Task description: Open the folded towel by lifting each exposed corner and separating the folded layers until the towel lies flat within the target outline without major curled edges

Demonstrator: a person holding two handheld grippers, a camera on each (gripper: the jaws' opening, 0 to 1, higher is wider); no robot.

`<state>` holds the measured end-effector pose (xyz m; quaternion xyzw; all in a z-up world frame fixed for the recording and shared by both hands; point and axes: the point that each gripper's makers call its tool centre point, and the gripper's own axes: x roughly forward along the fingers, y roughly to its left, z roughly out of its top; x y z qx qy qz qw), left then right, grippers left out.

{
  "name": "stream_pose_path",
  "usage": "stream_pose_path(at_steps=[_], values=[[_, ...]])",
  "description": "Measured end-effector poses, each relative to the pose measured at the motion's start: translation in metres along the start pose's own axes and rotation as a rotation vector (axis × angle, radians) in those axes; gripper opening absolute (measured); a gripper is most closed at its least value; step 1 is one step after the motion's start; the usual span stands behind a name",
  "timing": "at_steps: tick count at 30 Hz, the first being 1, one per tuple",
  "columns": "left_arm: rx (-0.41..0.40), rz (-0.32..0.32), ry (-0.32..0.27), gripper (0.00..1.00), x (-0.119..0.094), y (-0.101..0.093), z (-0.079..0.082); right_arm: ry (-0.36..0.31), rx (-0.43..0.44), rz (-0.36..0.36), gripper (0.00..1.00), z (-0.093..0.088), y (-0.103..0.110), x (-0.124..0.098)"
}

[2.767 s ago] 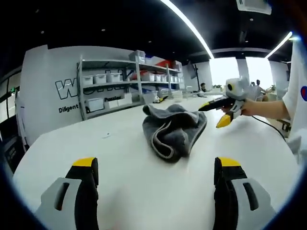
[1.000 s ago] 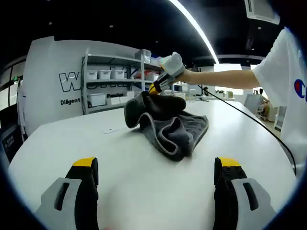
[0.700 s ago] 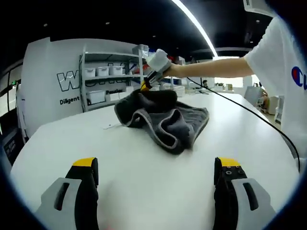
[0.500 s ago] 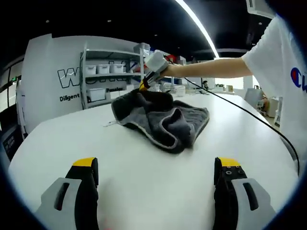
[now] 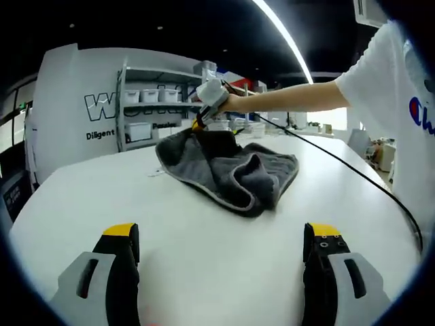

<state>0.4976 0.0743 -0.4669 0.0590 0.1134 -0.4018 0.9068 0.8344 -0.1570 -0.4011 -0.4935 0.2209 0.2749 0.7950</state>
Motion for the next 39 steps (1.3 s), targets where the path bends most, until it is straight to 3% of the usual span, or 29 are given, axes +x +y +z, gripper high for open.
stream_pose_path(at_steps=[22,39], values=[[-0.043,-0.004,0.005,0.99,0.001,0.001,-0.007,0.062,0.0,-0.002,0.0,0.0,-0.017,0.048],[-0.076,-0.011,-0.001,0.99,0.002,0.0,-0.008,0.125,-0.045,-0.032,0.0,0.017,-0.032,0.096]])
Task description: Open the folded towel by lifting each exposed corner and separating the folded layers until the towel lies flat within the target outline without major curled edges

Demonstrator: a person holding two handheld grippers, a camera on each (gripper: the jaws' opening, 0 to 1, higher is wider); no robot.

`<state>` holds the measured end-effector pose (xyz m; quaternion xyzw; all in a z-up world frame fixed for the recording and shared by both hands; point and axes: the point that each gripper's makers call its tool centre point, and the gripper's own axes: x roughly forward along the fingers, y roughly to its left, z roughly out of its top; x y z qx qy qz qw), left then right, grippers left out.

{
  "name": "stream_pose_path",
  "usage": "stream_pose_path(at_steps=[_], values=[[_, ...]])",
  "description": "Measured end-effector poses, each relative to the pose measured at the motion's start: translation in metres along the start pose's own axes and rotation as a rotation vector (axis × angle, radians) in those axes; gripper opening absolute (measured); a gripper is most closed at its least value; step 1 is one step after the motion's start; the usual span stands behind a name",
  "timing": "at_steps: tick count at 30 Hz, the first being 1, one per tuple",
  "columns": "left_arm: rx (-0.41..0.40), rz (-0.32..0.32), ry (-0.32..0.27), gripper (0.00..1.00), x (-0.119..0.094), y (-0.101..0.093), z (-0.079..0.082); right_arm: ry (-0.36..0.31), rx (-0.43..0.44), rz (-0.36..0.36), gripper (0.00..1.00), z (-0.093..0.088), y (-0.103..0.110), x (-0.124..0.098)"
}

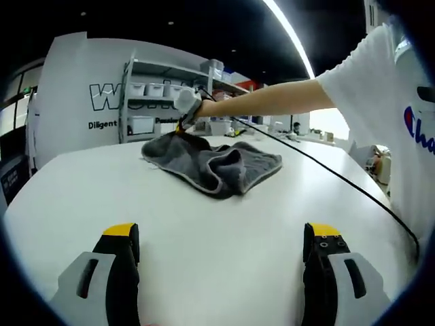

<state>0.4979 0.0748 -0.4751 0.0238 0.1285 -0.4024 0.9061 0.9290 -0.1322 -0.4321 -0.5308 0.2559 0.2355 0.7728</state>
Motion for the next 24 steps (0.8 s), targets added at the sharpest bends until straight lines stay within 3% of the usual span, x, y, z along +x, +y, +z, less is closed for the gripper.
stream_pose_path(at_steps=[13,16,20,24], values=[[0.005,-0.003,0.004,0.99,0.0,-0.001,0.001,0.069,-0.005,-0.019,0.0,-0.007,0.005,0.037],[0.007,-0.002,0.005,0.99,0.0,-0.001,0.001,0.064,0.062,-0.007,0.03,-0.011,0.006,0.035],[-0.001,-0.003,0.002,0.99,-0.002,0.0,0.001,0.054,0.183,0.023,0.22,-0.016,0.009,0.025],[0.008,-0.003,0.008,0.99,-0.001,0.001,0.001,-0.009,0.31,0.03,0.26,-0.019,-0.006,0.012]])
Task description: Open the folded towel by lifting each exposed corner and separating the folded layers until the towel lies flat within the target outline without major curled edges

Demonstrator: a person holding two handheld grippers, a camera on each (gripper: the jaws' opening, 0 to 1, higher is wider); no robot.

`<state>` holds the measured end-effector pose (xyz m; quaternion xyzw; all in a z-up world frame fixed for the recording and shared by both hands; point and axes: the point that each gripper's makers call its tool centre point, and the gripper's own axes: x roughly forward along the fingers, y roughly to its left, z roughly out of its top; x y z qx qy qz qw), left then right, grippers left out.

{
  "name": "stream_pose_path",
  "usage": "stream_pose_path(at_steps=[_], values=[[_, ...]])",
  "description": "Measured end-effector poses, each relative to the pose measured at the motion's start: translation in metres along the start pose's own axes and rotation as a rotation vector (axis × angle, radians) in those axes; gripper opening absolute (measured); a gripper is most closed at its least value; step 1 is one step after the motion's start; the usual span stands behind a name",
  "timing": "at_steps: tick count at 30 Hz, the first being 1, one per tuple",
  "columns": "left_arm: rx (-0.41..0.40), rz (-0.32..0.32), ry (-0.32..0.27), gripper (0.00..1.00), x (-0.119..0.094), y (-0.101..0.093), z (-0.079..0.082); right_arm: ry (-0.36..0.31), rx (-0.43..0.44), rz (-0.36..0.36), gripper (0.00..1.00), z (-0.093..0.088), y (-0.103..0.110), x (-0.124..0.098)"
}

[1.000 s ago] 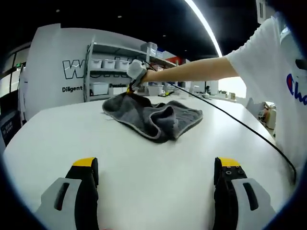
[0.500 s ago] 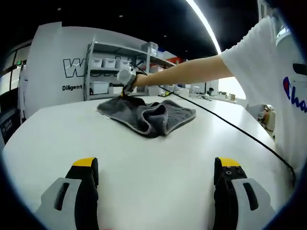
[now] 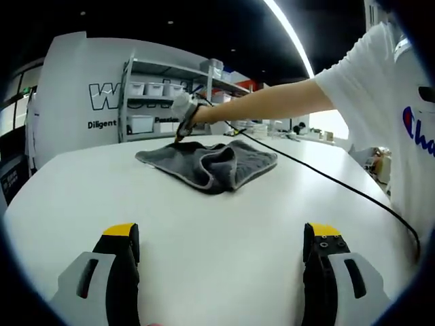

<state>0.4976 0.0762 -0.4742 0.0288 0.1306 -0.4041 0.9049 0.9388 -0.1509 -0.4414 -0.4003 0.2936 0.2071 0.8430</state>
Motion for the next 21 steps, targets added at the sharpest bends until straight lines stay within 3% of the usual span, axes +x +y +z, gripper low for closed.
stream_pose_path(at_steps=[4,5,8,11,16,21], values=[[0.003,0.004,0.003,0.99,0.001,0.003,-0.001,-0.083,0.063,0.022,0.36,0.002,0.004,-0.039],[0.0,0.004,0.002,0.99,0.001,0.003,0.0,-0.101,0.087,0.024,0.38,0.004,-0.009,-0.034],[-0.01,0.002,-0.001,0.99,0.001,0.005,0.001,-0.172,0.144,0.06,0.47,0.008,-0.008,-0.056],[-0.011,0.004,0.0,0.99,0.001,0.007,0.001,-0.237,0.173,0.08,0.54,0.008,0.005,-0.096],[-0.007,0.012,0.004,0.99,0.001,0.009,0.0,-0.283,0.218,0.125,0.69,0.004,0.023,-0.156],[-0.009,0.019,0.003,0.99,0.001,0.01,0.0,-0.358,0.265,0.158,0.72,0.003,0.037,-0.215]])
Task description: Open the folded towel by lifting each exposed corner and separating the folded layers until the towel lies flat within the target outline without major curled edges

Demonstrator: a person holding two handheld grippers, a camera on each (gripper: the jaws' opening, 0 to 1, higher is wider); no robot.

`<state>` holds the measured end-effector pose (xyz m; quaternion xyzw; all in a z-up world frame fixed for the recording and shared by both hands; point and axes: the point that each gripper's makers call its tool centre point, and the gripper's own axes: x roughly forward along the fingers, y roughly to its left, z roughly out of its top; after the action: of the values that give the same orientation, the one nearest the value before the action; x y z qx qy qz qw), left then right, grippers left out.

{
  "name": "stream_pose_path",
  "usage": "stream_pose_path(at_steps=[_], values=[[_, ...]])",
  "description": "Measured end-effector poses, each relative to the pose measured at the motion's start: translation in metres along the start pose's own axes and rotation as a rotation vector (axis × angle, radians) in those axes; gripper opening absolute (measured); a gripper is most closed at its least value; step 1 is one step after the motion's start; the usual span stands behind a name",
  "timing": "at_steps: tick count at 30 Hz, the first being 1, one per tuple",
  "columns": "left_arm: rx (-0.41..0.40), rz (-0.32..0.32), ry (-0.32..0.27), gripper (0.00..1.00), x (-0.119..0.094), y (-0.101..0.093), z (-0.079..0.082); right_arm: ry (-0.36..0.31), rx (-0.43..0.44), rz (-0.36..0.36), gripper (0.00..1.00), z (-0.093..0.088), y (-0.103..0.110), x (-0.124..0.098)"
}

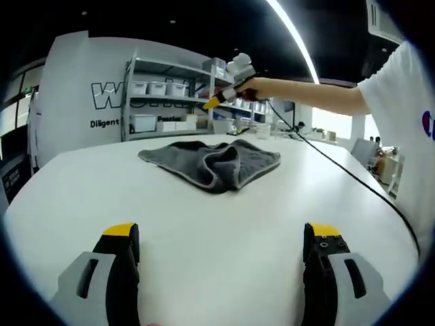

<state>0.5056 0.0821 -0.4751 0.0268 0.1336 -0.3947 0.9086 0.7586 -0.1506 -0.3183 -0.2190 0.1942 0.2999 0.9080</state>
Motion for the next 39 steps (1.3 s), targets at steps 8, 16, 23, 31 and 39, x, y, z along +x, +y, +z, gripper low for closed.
stream_pose_path(at_steps=[8,16,23,31,39], values=[[0.008,0.01,0.005,0.99,0.0,0.001,0.0,-0.087,0.081,0.024,0.77,-0.006,0.047,-0.089],[0.012,0.02,0.007,0.99,0.0,0.002,0.0,-0.159,0.201,0.066,0.88,-0.054,0.107,-0.16],[0.032,0.029,0.012,0.99,0.0,0.0,-0.001,-0.17,0.272,0.072,0.92,-0.099,0.154,-0.203],[0.039,0.032,0.011,0.99,0.0,-0.001,-0.001,-0.112,0.265,0.007,0.99,-0.155,0.188,-0.222],[0.042,0.035,0.009,0.99,-0.001,-0.001,-0.001,-0.078,0.263,0.009,0.99,-0.179,0.211,-0.231]])
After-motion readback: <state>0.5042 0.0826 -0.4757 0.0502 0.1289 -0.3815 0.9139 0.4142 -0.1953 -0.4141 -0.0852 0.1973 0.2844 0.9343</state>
